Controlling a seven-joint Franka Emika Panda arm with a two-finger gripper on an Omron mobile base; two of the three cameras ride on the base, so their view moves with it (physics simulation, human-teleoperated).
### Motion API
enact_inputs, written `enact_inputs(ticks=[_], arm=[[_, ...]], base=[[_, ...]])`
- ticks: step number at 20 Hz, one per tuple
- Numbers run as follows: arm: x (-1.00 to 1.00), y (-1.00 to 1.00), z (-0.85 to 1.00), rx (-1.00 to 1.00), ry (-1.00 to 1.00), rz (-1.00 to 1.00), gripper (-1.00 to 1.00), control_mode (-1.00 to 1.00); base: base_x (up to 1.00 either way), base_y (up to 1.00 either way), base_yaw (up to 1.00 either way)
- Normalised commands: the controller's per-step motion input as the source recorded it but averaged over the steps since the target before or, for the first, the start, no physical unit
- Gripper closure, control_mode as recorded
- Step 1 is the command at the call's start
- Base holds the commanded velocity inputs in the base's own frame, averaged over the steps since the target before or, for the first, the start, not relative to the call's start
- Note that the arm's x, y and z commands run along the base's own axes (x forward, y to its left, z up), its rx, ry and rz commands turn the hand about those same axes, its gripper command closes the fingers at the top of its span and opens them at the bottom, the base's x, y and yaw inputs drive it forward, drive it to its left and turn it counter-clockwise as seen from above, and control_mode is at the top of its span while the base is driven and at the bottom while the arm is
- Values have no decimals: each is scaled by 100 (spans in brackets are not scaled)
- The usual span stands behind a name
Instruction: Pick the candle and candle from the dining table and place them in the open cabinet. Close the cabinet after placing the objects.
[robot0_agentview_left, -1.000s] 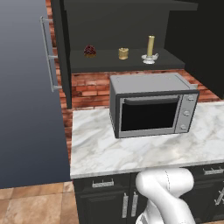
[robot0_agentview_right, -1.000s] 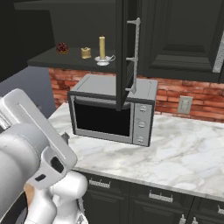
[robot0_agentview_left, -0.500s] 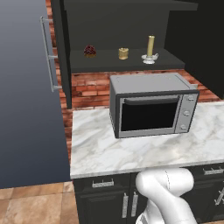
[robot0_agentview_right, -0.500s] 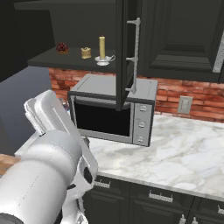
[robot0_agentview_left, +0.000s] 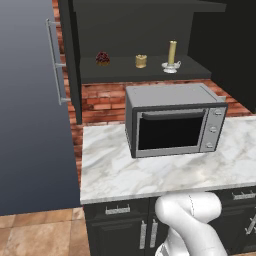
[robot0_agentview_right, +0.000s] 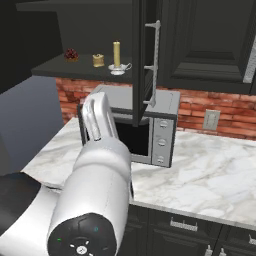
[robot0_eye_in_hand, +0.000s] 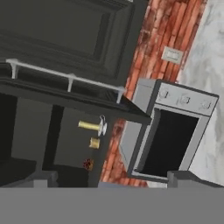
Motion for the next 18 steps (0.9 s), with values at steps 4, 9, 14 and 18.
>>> enact_inputs(ticks=[4,9,14,18], arm=[[57,-14,-21,9,0,1,-100,-100],[54,-5,-26,1,0,3,-100,-100],[47,-9,-6,0,0,2,-100,-100],[33,-20,0,0,-1,1,-100,-100]], base=[[0,0,0],[0,0,0],[0,0,0],[0,0,0]])
